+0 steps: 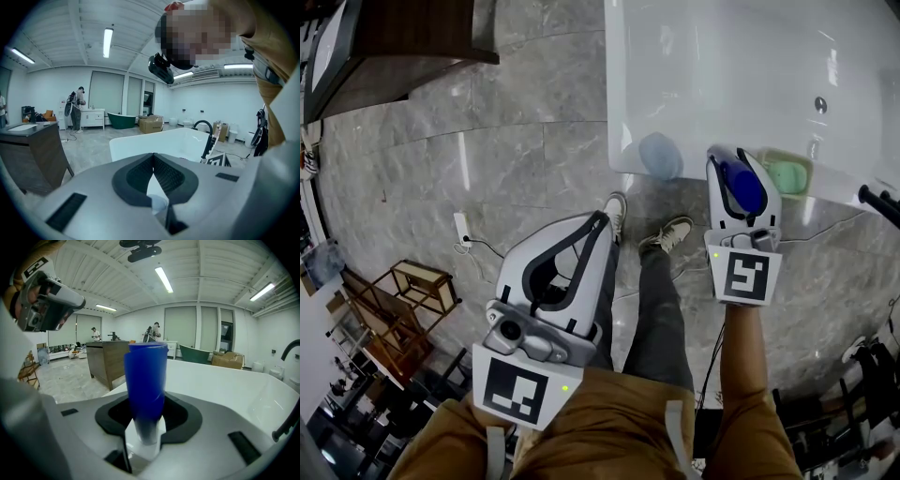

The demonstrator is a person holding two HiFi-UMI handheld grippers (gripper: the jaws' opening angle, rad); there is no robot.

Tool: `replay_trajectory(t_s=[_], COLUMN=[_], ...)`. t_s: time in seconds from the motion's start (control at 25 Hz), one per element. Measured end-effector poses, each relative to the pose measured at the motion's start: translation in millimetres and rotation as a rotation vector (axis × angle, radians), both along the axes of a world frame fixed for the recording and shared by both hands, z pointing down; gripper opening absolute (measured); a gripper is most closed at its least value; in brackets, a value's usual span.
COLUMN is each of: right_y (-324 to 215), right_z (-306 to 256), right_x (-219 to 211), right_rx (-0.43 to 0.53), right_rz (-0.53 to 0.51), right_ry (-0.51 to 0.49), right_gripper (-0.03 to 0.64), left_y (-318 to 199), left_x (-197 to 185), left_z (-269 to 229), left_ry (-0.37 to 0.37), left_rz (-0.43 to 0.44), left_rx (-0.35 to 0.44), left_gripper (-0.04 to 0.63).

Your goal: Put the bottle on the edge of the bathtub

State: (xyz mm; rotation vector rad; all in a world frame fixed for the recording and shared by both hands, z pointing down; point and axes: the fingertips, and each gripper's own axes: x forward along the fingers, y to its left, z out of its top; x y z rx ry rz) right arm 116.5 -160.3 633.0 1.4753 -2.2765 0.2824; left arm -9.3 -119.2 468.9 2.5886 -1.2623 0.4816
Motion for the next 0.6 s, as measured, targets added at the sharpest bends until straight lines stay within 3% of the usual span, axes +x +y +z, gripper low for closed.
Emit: replay_trajectory(t_s=[0.6], right_y=[-1.5], right_z=[0.6], right_x=[-2.1], right_rx=[-0.003], right_rz=[0.019], right_ry=[0.010], right_gripper=[0.163], left_y=[1.3], left_x=[1.0], left_z=[0.1], left_ry=[0.006], left_rz=[-0.006], left_rx=[-0.007], left_gripper=[0.008])
